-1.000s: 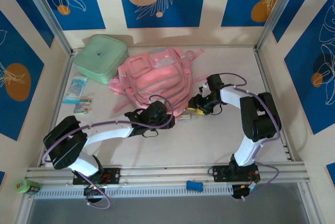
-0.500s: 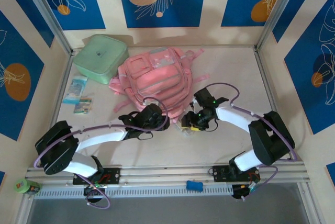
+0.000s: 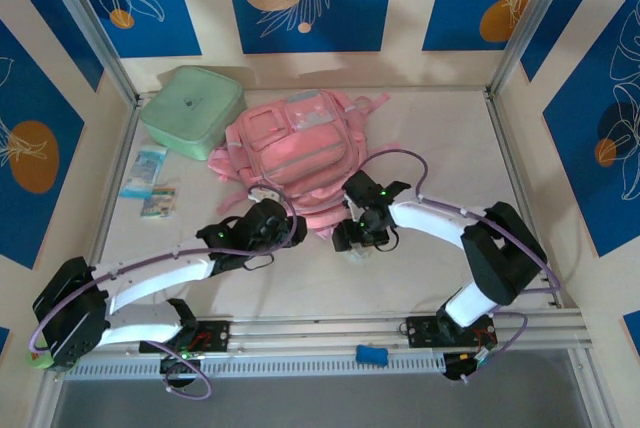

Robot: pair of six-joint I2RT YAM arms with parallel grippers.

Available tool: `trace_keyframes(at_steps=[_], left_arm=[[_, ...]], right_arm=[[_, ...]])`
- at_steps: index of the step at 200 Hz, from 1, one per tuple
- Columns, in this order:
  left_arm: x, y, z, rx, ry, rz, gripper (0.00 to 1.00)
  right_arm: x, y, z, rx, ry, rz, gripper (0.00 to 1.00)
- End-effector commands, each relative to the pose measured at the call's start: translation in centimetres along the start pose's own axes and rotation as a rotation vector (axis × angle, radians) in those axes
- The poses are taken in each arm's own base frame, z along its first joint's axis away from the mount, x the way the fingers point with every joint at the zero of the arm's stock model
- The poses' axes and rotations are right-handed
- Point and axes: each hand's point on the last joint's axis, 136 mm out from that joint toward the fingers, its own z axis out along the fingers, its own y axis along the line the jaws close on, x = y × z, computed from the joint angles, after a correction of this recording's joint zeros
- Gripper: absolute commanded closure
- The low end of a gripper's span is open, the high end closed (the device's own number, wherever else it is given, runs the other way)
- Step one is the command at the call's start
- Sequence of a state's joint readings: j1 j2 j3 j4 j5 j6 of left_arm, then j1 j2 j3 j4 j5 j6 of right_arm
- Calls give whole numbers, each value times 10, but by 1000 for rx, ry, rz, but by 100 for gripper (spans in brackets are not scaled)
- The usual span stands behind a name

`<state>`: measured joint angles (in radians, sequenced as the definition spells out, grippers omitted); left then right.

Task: Pack the student bag
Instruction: Pick up the loose stationery at the center of the table.

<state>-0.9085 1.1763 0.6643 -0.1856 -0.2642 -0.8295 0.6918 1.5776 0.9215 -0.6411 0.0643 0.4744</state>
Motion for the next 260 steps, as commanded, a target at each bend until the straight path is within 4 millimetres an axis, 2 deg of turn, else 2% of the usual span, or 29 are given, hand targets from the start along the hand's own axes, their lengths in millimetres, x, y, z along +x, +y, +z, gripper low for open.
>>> trace_keyframes(at_steps=[1, 37, 89, 130, 166, 222, 260], left_arm=[[3, 19, -4, -56, 3, 17, 32], [3, 28, -4, -73, 5, -1, 31], [3, 29, -2, -73, 15, -9, 30], [4, 31, -1, -76, 21, -21, 30], [0, 32, -3, -77, 21, -22, 29], [-15, 33, -10, -93, 12, 4, 28], [-46, 30, -25, -112, -19, 122, 26]], right_arm=[[2, -4, 3, 82, 18, -52, 26], [13, -4, 14, 169, 51, -102, 28], [19, -3, 22, 216, 58, -118, 38], [21, -6, 28, 250, 72, -123, 43], [24, -9, 26, 254, 71, -100, 50], [29, -23, 14, 230, 57, -20, 55], [36, -34, 0, 180, 44, 68, 56]])
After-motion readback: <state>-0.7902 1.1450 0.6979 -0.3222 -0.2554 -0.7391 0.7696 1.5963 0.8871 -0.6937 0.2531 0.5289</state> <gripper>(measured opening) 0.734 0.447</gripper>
